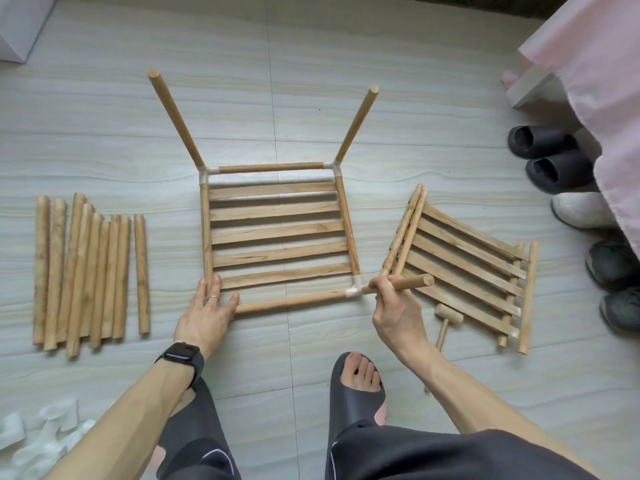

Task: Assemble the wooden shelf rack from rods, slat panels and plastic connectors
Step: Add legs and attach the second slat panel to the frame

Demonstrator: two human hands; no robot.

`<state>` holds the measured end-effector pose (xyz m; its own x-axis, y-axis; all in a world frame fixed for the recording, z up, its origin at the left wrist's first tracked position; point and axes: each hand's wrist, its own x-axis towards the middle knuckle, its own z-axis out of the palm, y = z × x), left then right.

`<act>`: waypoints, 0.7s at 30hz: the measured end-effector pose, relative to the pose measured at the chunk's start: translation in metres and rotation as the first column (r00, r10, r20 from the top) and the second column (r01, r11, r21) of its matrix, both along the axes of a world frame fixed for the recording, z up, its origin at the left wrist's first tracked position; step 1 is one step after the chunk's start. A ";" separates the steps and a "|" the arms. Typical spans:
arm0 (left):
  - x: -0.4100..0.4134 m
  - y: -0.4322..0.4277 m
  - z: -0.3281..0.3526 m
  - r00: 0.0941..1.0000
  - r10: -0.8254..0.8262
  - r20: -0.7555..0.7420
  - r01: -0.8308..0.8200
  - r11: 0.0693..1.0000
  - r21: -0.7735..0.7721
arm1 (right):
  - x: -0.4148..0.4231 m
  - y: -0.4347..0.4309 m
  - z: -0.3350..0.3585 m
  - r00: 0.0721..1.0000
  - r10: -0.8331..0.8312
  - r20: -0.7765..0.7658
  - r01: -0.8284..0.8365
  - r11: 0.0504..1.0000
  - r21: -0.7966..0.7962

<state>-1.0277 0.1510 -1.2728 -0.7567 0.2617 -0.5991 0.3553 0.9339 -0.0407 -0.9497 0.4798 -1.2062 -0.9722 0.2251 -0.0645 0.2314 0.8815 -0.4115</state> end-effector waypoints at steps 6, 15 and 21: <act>0.008 -0.018 0.013 0.992 0.120 0.044 -0.127 0.966 0.227 | 0.001 -0.021 -0.010 0.971 -0.120 0.207 0.140 0.987 -0.082; 0.003 -0.085 0.023 0.777 0.610 -0.155 -0.571 0.787 0.233 | -0.017 -0.105 -0.044 0.871 -0.077 0.486 -0.009 0.985 0.172; -0.015 -0.101 0.007 0.695 0.718 -0.029 -0.708 0.692 0.140 | -0.046 -0.156 -0.068 0.771 0.416 0.483 -0.517 0.851 0.092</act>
